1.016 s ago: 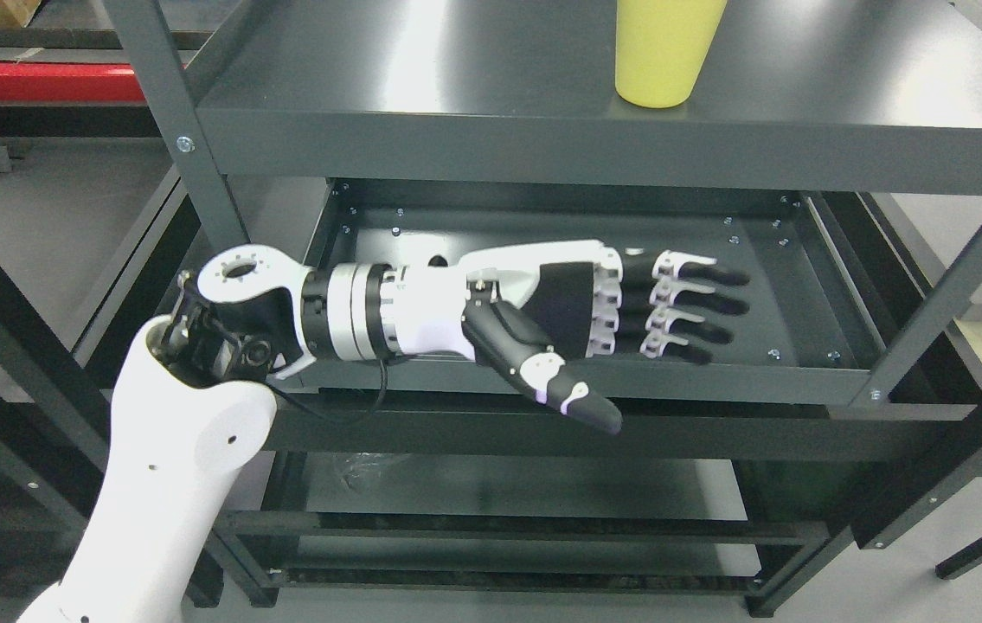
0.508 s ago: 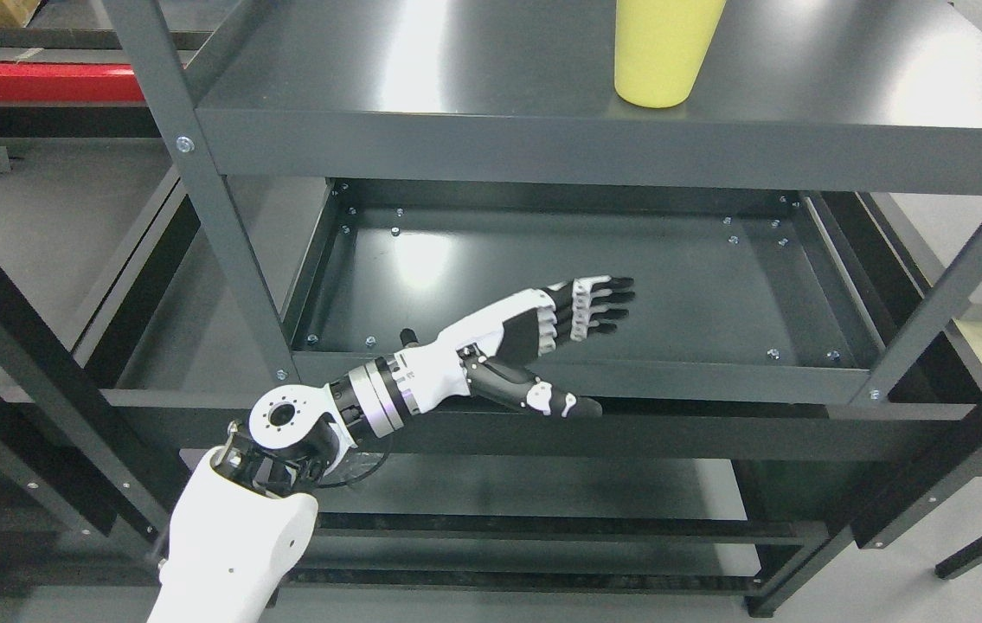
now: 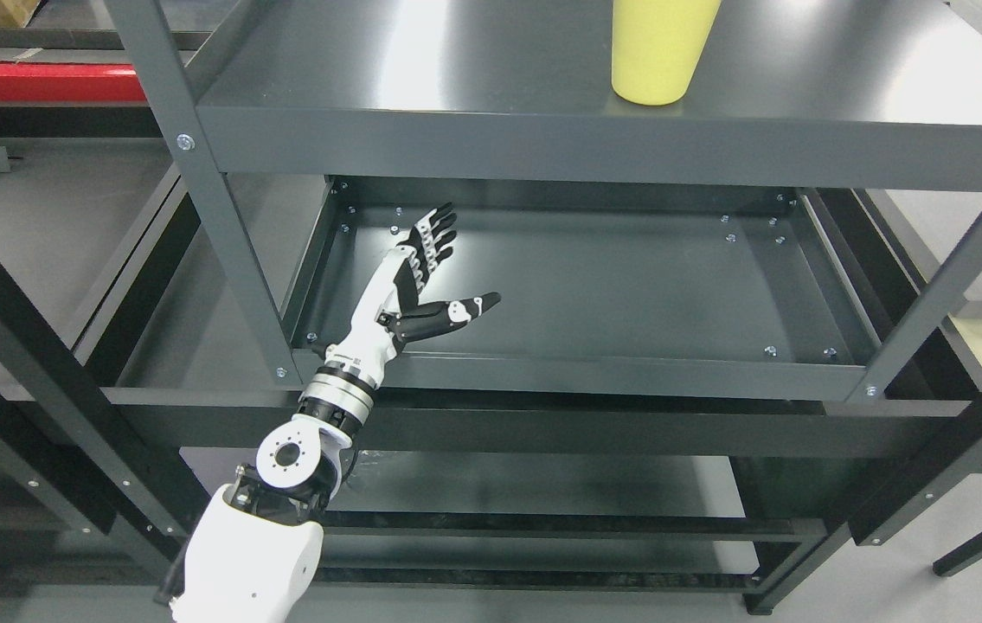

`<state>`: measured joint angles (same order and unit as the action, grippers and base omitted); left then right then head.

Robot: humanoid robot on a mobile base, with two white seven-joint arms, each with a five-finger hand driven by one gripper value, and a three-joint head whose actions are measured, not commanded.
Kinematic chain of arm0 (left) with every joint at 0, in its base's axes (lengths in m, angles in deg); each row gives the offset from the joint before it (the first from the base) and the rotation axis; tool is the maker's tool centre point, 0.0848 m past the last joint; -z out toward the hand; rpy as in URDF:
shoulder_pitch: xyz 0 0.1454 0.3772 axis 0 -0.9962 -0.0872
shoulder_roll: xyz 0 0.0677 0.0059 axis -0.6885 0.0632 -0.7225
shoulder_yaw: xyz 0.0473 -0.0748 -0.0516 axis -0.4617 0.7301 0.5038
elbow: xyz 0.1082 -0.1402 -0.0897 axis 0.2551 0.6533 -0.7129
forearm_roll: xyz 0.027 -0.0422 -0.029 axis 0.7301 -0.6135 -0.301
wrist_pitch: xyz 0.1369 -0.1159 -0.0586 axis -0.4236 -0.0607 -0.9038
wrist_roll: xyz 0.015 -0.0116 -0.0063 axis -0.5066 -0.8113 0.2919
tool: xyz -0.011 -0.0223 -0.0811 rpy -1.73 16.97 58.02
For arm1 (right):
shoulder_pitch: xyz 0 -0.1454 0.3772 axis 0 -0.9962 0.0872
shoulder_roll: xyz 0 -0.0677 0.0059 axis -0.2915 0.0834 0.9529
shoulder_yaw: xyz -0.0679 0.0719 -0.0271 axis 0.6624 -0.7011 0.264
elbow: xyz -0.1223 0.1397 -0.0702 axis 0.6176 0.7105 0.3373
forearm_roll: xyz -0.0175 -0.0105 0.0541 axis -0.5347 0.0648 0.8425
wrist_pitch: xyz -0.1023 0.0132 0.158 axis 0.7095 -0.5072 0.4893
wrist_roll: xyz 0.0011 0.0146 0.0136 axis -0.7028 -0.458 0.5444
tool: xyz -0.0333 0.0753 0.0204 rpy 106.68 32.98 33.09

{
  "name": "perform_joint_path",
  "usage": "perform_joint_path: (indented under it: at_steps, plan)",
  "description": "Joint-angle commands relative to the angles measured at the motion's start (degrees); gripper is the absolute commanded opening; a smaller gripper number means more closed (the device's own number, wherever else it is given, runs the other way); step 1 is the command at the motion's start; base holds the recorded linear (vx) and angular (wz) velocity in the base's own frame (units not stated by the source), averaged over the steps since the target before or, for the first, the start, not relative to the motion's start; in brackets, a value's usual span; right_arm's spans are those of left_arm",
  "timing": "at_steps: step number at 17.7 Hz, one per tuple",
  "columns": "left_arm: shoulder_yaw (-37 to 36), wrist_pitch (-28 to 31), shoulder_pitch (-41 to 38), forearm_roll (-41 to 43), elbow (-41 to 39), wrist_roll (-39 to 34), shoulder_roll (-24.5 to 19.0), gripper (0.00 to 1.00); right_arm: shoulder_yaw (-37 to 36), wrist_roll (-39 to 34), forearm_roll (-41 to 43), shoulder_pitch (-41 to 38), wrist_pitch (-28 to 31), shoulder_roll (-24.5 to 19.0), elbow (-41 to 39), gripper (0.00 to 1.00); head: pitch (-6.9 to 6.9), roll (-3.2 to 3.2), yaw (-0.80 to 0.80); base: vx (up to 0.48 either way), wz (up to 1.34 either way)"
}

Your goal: Place yellow IKEA cup on middle right shelf

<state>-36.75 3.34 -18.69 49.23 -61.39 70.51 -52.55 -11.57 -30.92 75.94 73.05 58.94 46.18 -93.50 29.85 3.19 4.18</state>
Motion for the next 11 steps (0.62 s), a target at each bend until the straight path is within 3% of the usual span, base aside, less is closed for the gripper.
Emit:
perform_joint_path:
  at_steps: [1,11]
  plan:
    - [-0.4,-0.4,-1.8,1.8,3.2,-1.9,1.1,0.99,1.0,0.0,1.4,-0.8,0.0,1.0,0.0,0.99,0.00,0.00,0.00,0.000,0.00]
    - [-0.8,-0.4,-3.3,1.7,-0.9,-0.7,1.1,0.99,1.0,0.0,1.4,-0.8,0.0,1.0,0.0,0.99,0.00,0.00,0.00,0.000,0.00]
